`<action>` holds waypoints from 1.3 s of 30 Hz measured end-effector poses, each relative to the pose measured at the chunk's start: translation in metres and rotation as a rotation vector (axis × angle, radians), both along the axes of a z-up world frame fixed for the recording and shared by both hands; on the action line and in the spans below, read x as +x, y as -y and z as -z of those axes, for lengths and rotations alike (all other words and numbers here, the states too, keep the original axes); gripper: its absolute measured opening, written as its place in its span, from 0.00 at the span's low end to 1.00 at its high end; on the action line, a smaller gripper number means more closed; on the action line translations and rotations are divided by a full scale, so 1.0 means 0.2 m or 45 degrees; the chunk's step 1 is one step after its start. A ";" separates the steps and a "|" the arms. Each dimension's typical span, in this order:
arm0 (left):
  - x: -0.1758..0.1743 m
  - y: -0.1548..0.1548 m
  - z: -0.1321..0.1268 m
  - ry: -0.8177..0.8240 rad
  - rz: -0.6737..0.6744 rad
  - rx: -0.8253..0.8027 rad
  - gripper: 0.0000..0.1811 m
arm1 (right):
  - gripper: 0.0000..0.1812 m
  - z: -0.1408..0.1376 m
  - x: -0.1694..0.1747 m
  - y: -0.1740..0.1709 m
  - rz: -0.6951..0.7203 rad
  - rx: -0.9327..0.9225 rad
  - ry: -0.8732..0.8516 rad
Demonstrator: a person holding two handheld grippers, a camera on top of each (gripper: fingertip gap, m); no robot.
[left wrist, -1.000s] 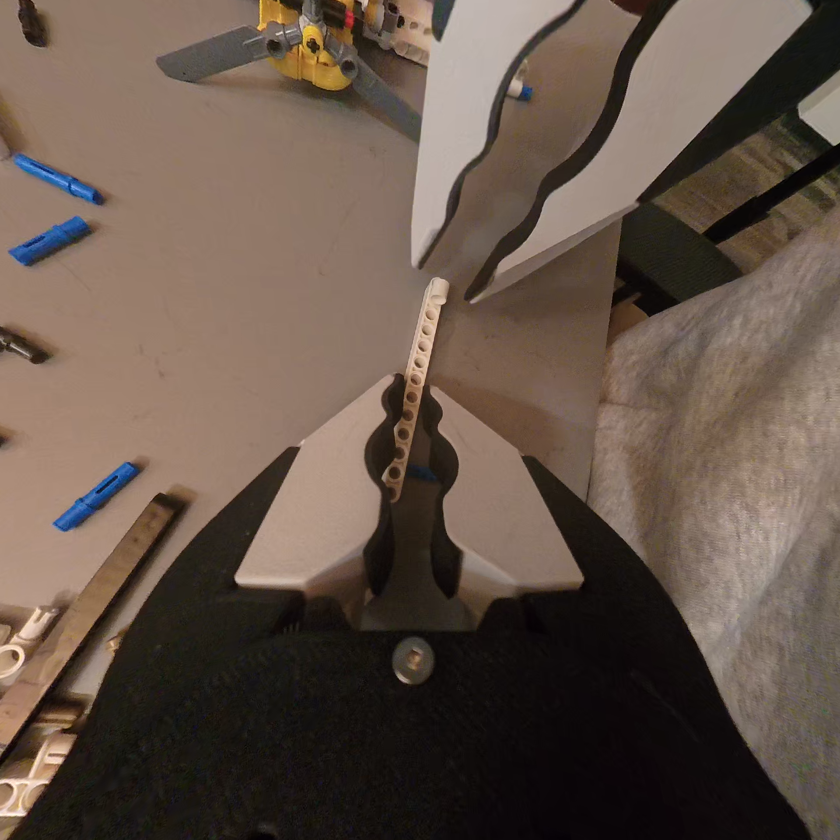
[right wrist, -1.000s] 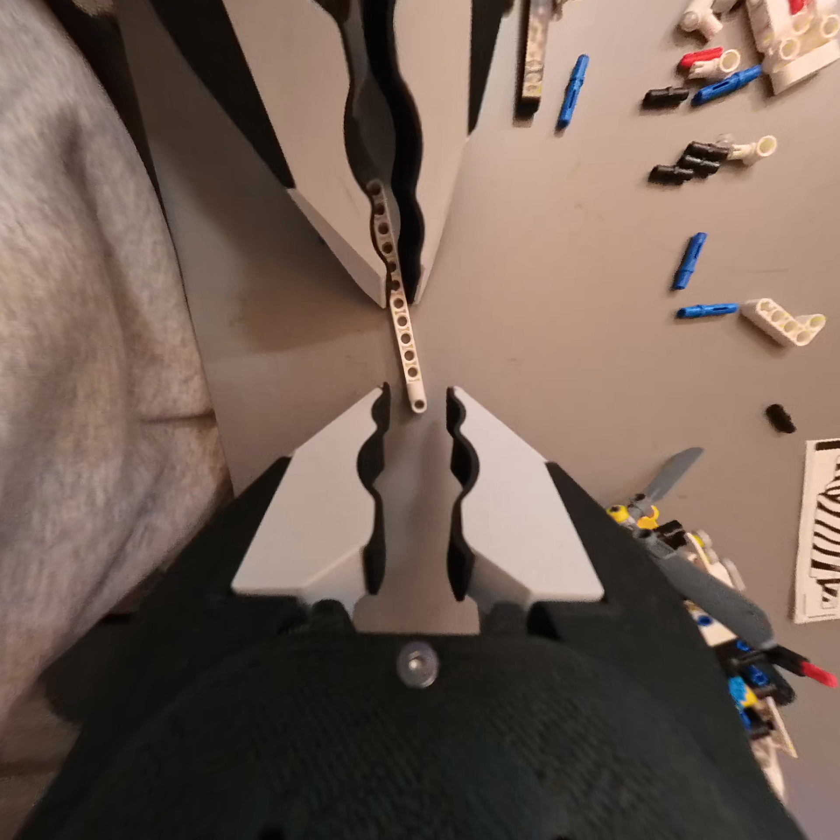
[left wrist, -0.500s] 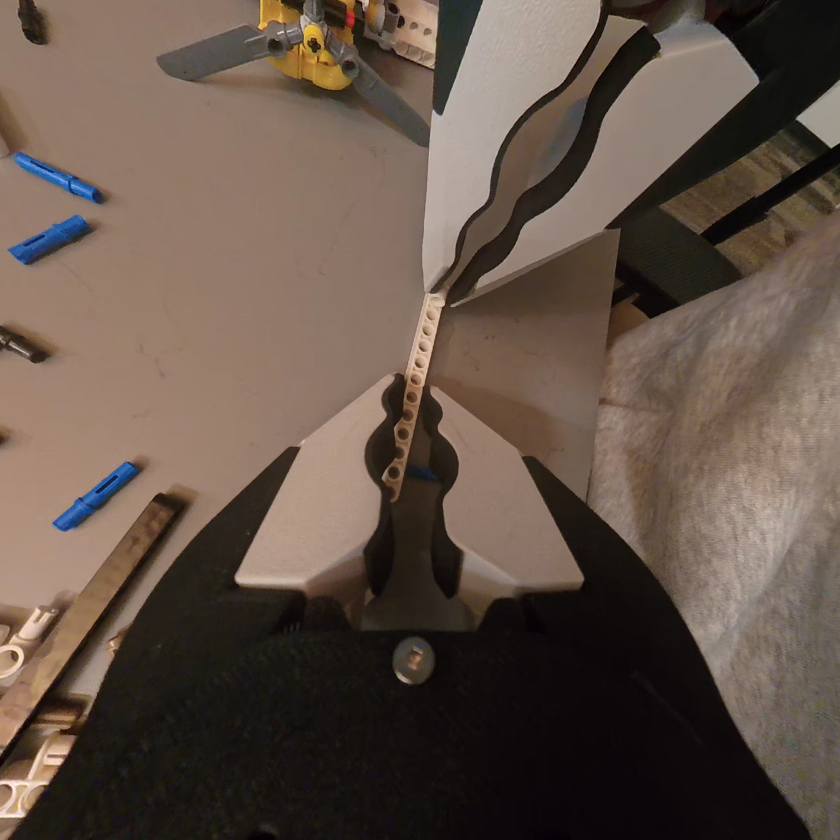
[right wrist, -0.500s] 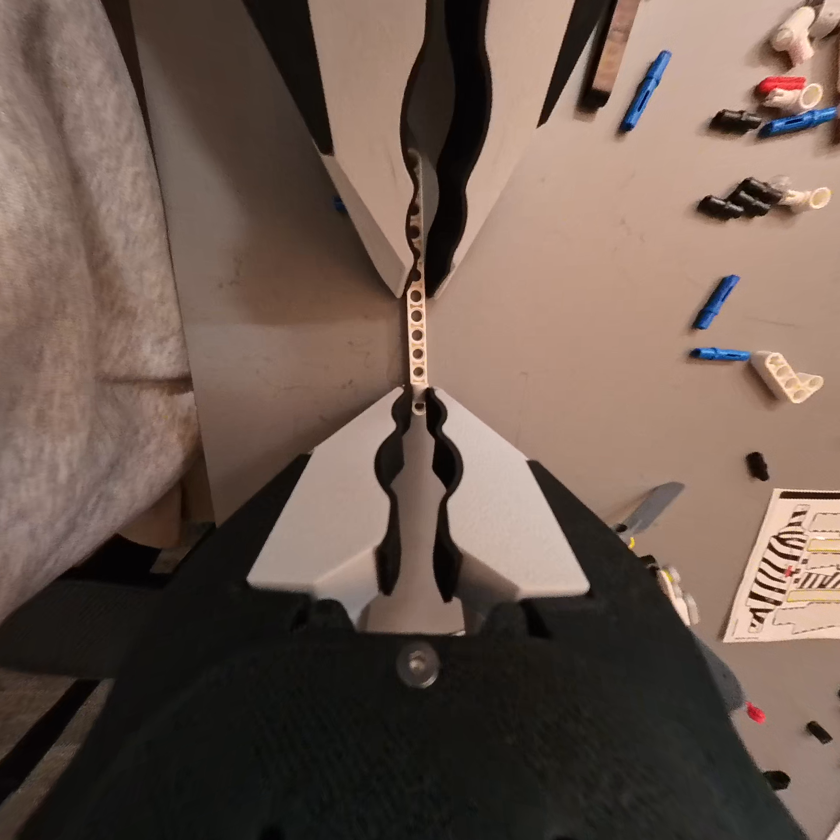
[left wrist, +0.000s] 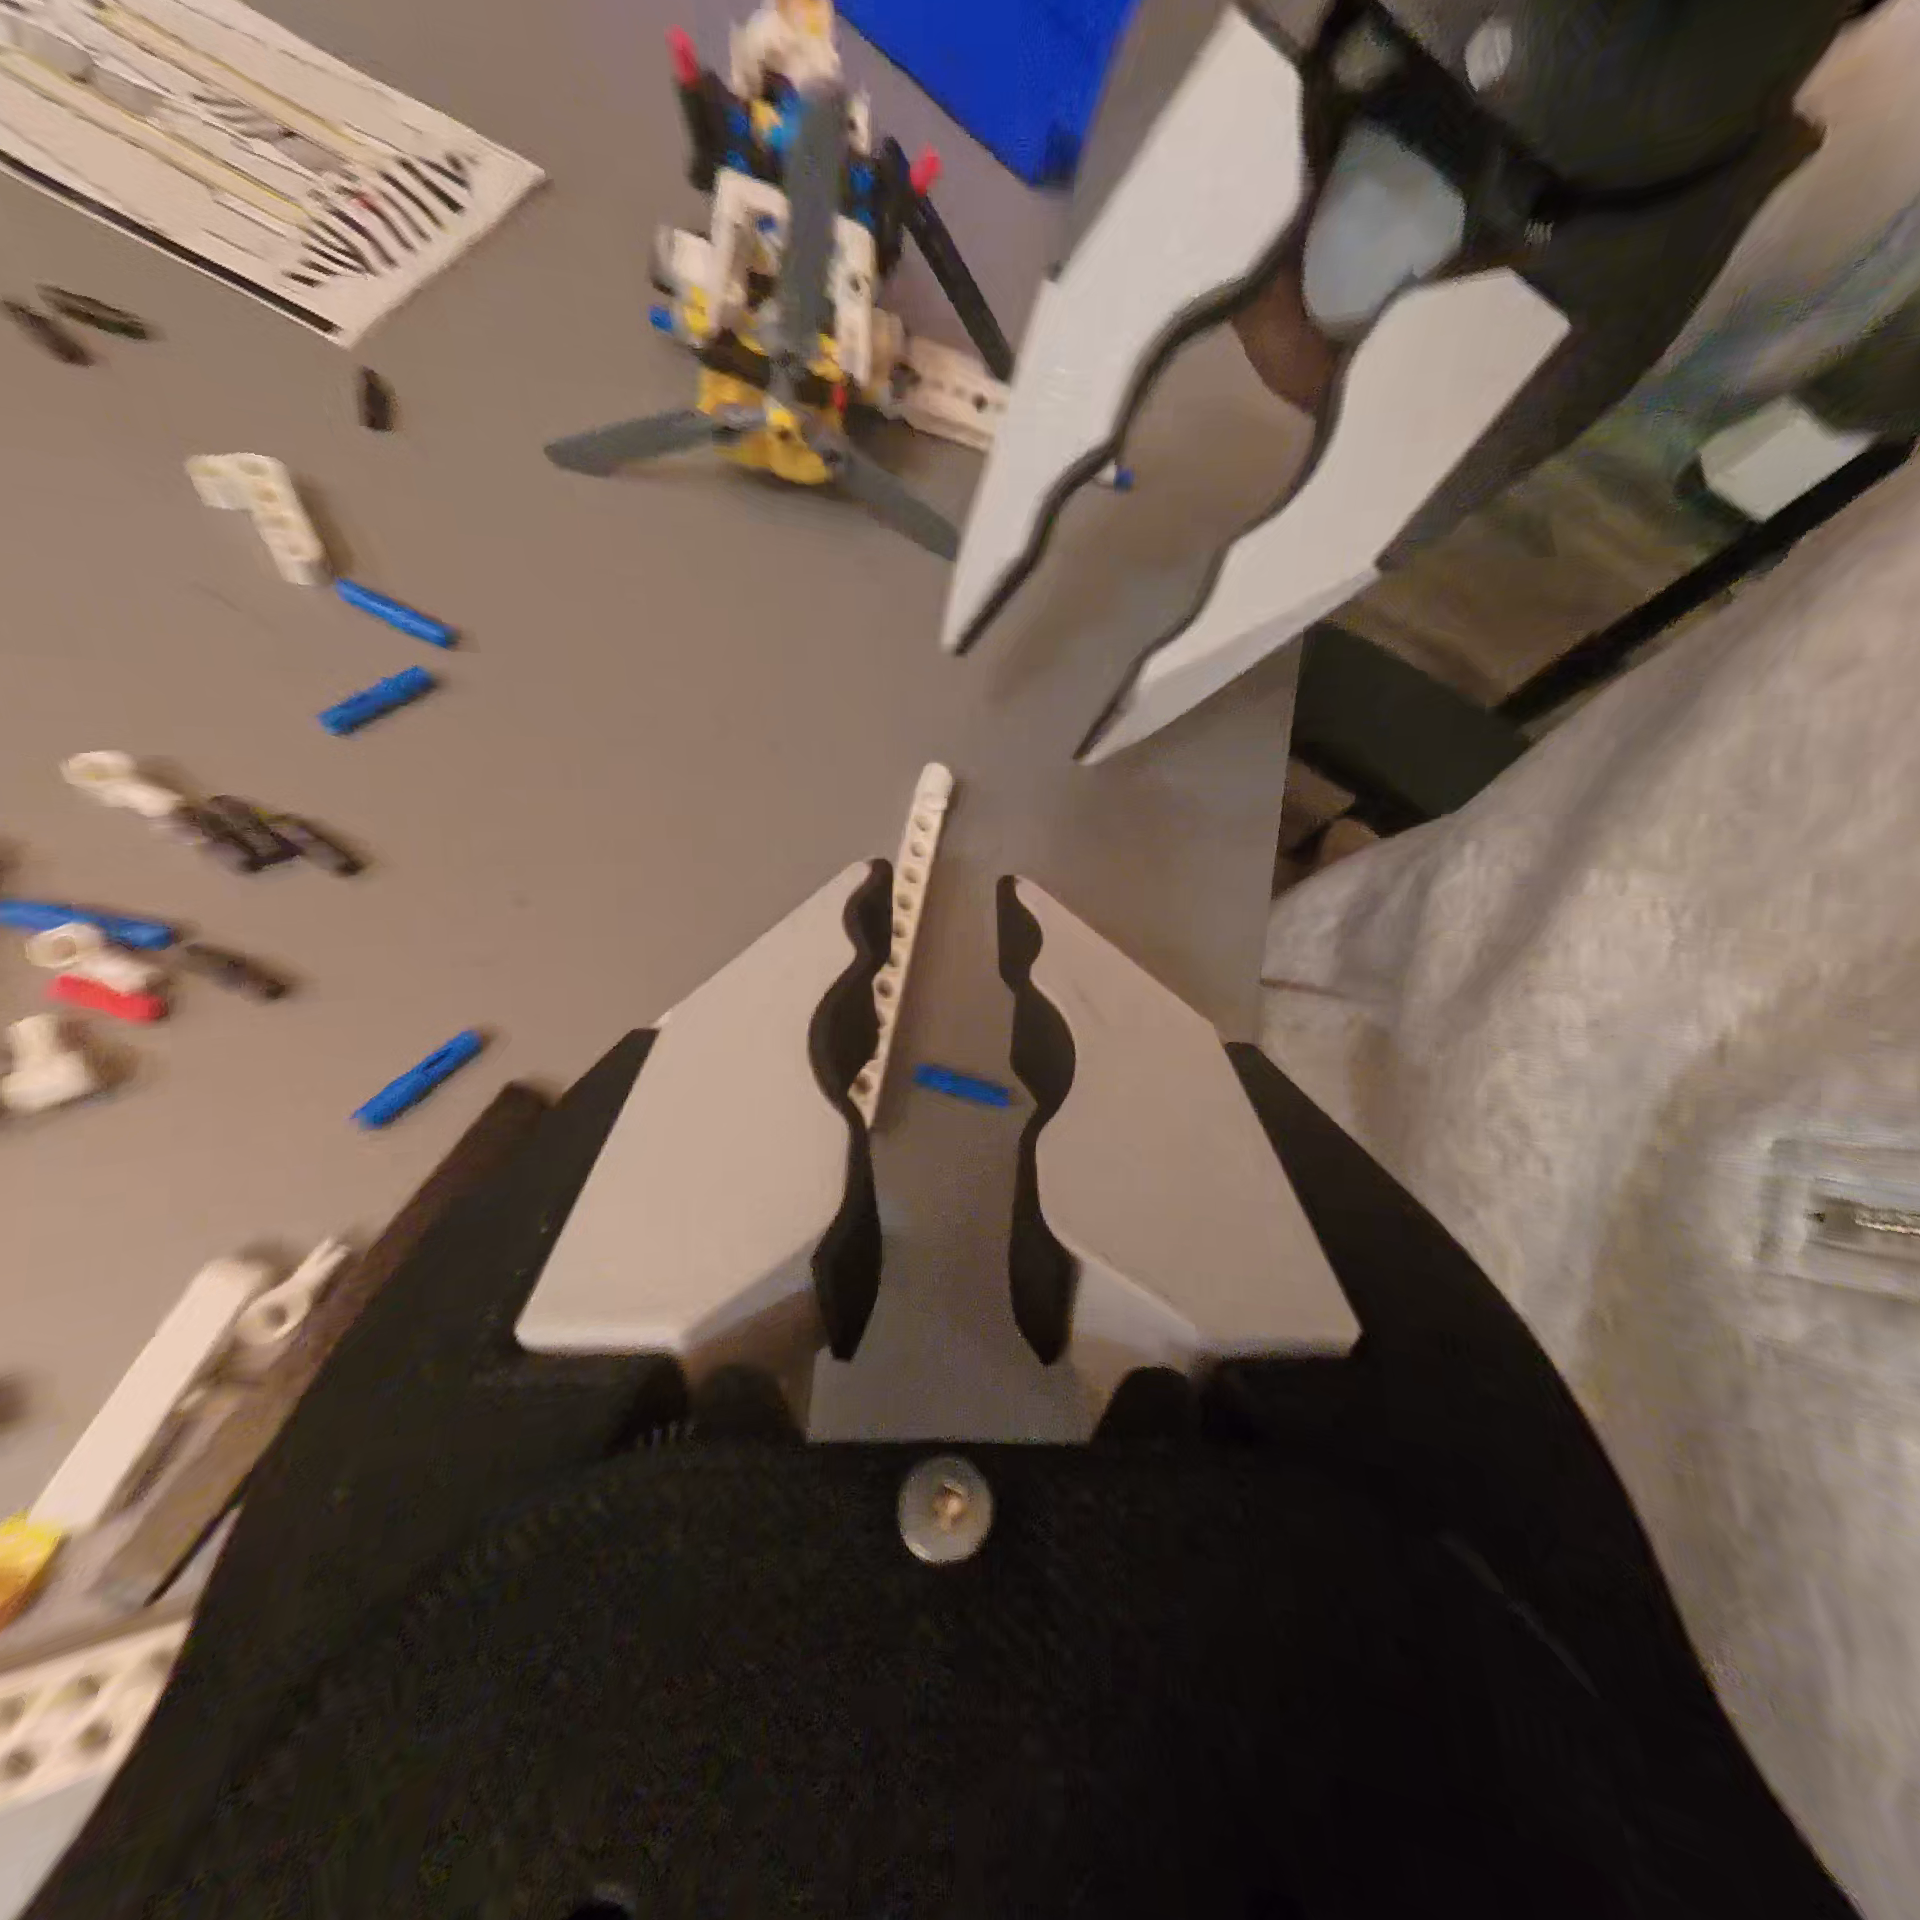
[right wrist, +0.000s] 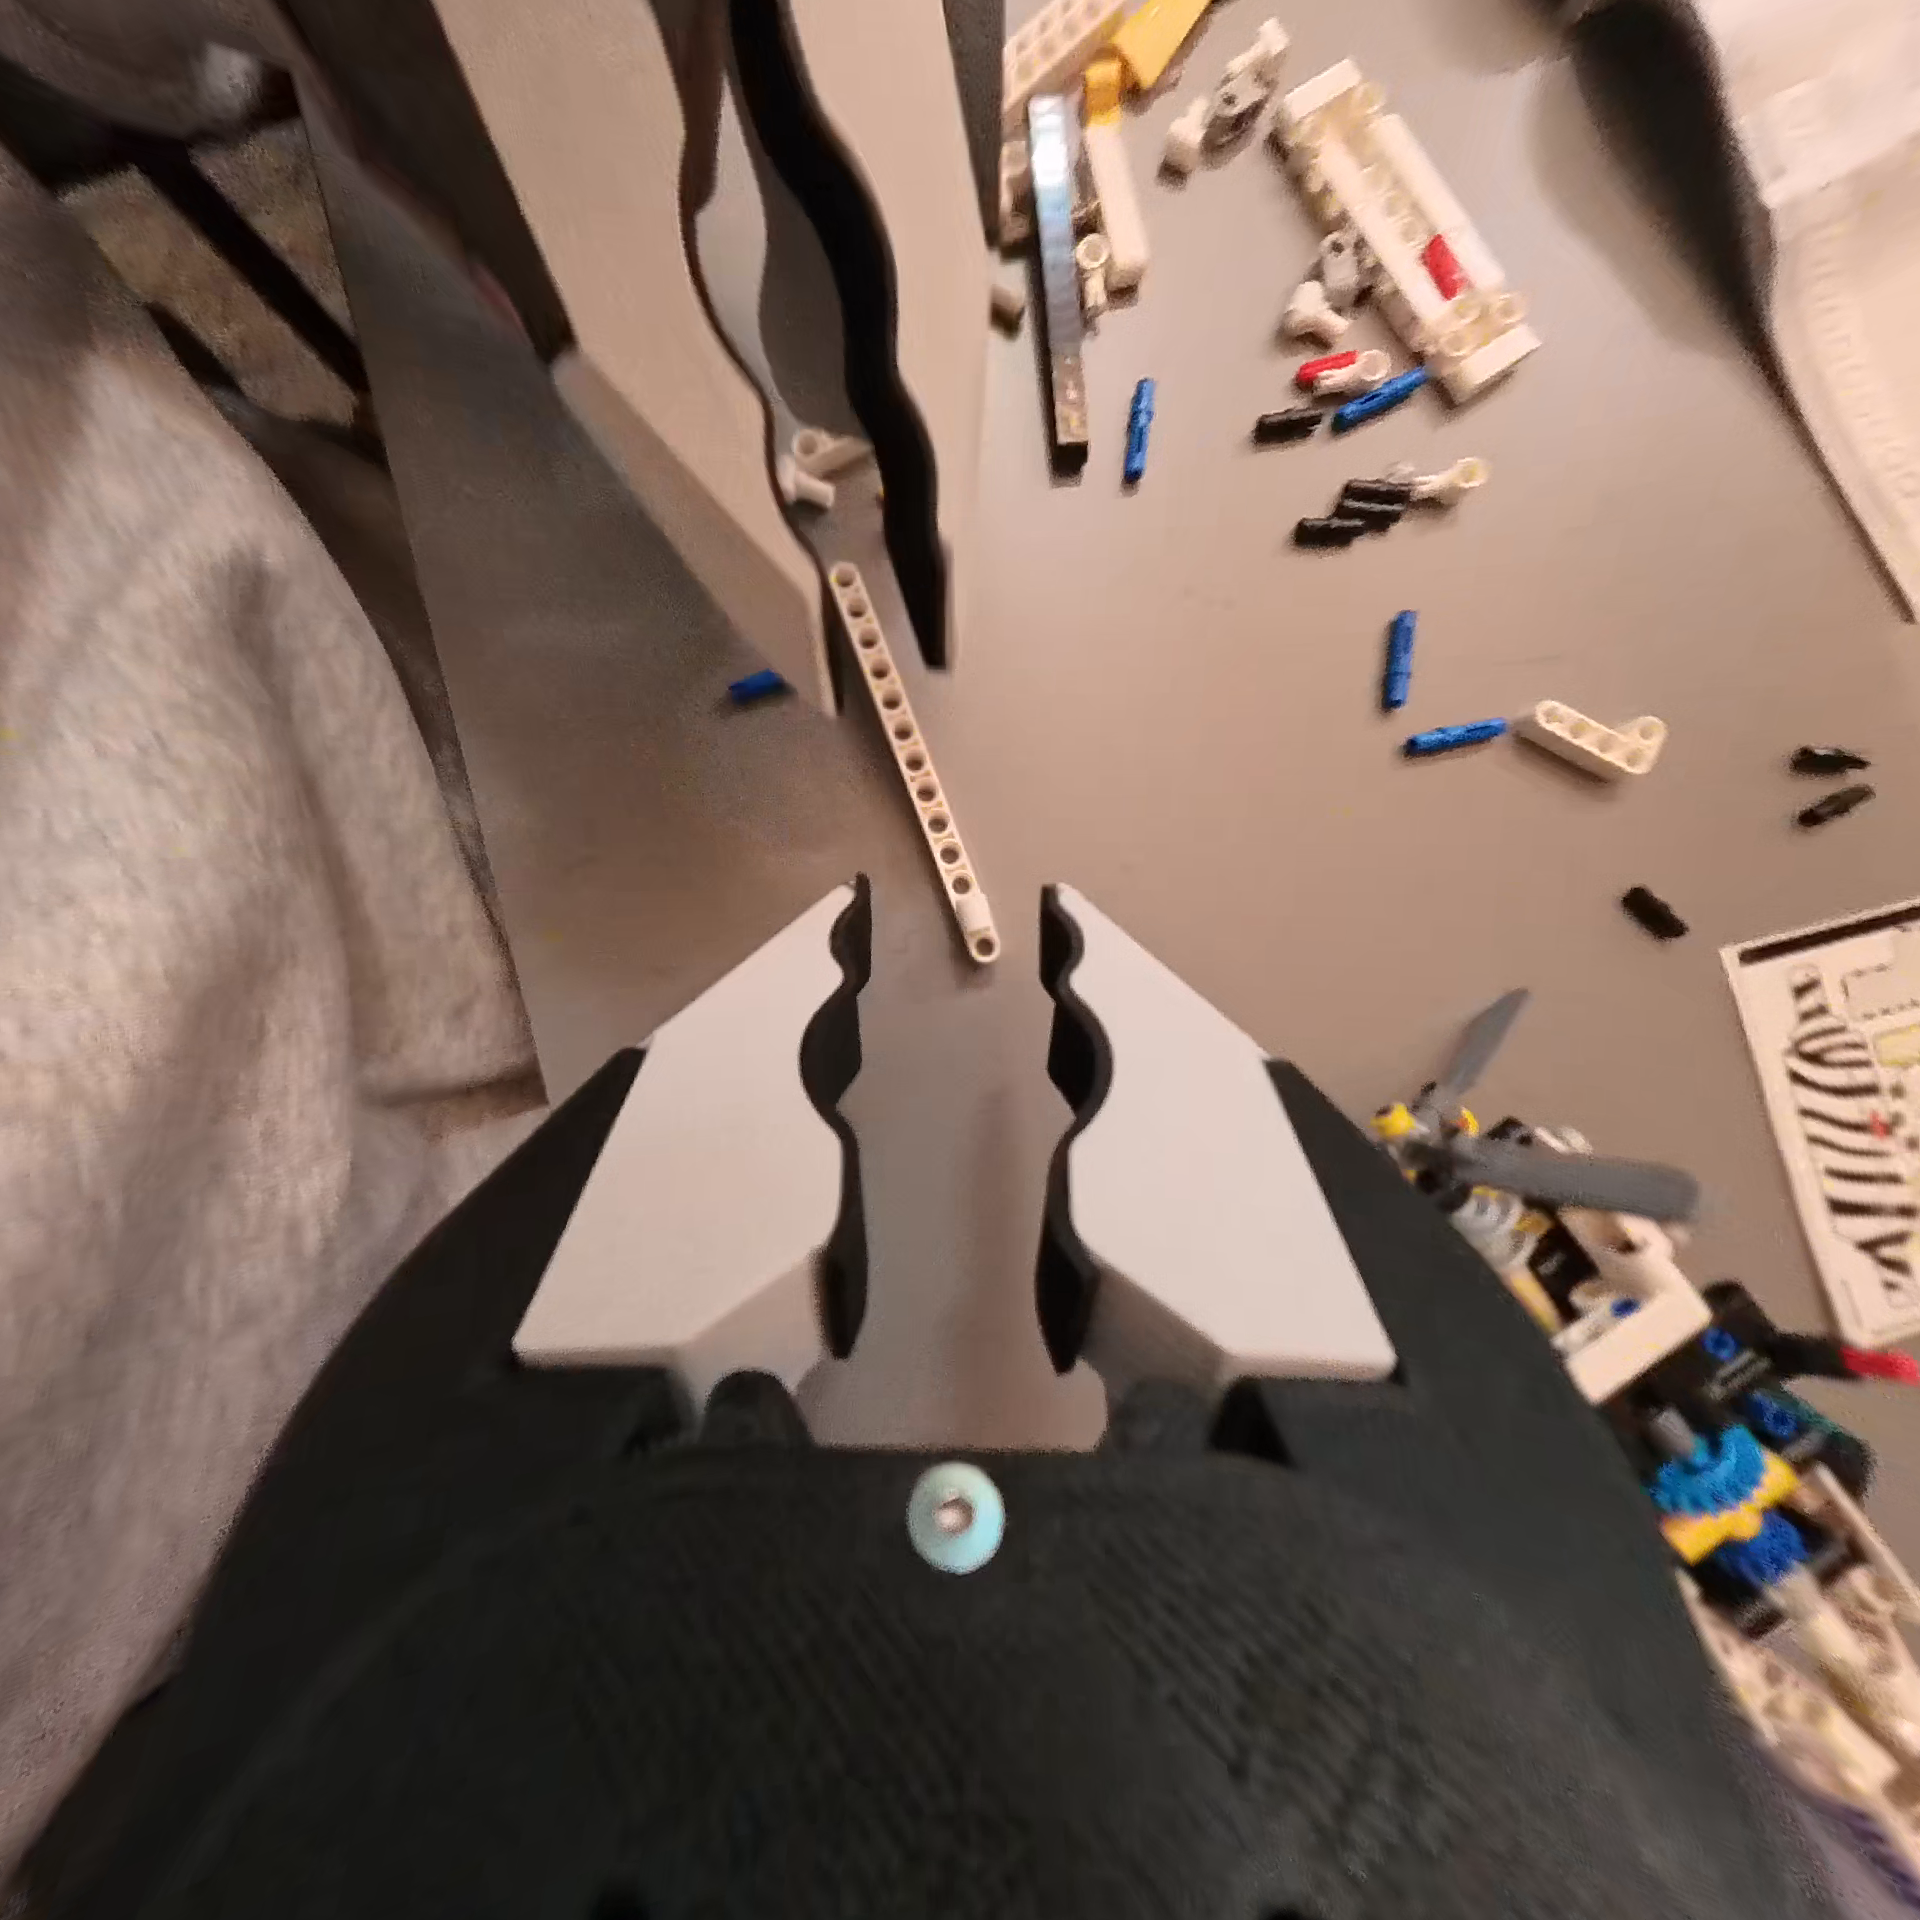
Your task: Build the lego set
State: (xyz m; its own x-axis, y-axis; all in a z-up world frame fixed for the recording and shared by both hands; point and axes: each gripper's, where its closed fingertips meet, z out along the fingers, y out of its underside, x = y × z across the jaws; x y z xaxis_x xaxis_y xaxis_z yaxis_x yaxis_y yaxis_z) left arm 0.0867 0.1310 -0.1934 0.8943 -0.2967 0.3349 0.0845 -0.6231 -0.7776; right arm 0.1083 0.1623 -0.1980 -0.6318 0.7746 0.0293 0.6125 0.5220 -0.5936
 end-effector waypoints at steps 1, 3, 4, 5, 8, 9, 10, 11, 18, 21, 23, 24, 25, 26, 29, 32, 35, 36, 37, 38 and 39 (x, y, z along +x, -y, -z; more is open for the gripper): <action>-0.06 0.02 -0.03 -0.006 -0.046 0.012 0.10 | 0.17 -0.02 0.01 0.00 0.021 -0.028 -0.014; -0.23 0.05 -0.06 -0.098 -0.191 0.032 0.09 | 0.17 -0.04 0.02 0.00 0.056 -0.063 -0.036; -0.32 0.08 -0.08 -0.150 -0.270 0.037 0.09 | 0.17 -0.04 0.03 0.00 0.066 -0.068 -0.045; -0.40 0.10 -0.09 -0.187 -0.344 0.044 0.08 | 0.17 -0.04 0.04 0.00 0.071 -0.065 -0.054; -0.57 0.16 -0.10 -0.221 -0.512 0.061 0.07 | 0.16 -0.03 0.03 0.01 0.067 -0.032 -0.076; -0.60 0.17 -0.09 -0.222 -0.549 0.059 0.07 | 0.16 -0.03 0.03 0.02 0.059 -0.026 -0.083; -0.63 0.18 -0.08 -0.221 -0.577 0.053 0.07 | 0.17 -0.03 0.02 0.03 0.050 -0.019 -0.092; -0.64 0.19 -0.07 -0.218 -0.593 0.048 0.07 | 0.17 -0.03 0.00 0.04 0.043 -0.007 -0.102; -0.62 0.17 -0.06 -0.153 -0.590 0.110 0.06 | 0.14 -0.12 -0.45 -0.07 0.079 0.318 -0.392; -0.60 0.18 -0.06 -0.157 -0.553 0.114 0.05 | 0.16 -0.10 -0.69 -0.12 0.091 0.385 -0.355; -0.60 0.19 -0.06 -0.182 -0.551 0.131 0.05 | 0.16 -0.04 -0.79 -0.18 0.106 0.401 -0.221; -0.60 0.19 -0.06 -0.190 -0.551 0.144 0.05 | 0.16 -0.01 -0.81 -0.19 0.114 0.386 -0.140; -0.61 0.20 -0.06 -0.190 -0.550 0.154 0.05 | 0.15 0.02 -0.83 -0.20 0.120 0.367 -0.057; -0.61 0.20 -0.06 -0.184 -0.550 0.161 0.05 | 0.15 0.04 -0.83 -0.19 0.112 0.359 0.019; -0.62 0.21 -0.04 -0.150 -0.554 0.168 0.05 | 0.16 0.06 -0.85 -0.22 0.064 0.471 0.108; -0.63 0.21 -0.02 -0.107 -0.554 0.171 0.04 | 0.17 0.11 -0.86 -0.21 0.041 0.499 0.213; -0.62 0.21 -0.02 -0.085 -0.543 0.172 0.05 | 0.18 0.16 -0.87 -0.17 0.054 0.390 0.379; -0.62 0.22 -0.03 -0.088 -0.541 0.177 0.04 | 0.17 0.18 -0.87 -0.17 0.069 0.375 0.421; -0.62 0.22 -0.03 -0.095 -0.542 0.182 0.04 | 0.16 0.20 -0.88 -0.18 0.082 0.366 0.453; -0.62 0.22 -0.04 -0.103 -0.543 0.188 0.04 | 0.15 0.21 -0.88 -0.19 0.093 0.361 0.478; -0.62 0.22 -0.05 -0.108 -0.545 0.193 0.04 | 0.15 0.22 -0.88 -0.19 0.100 0.351 0.503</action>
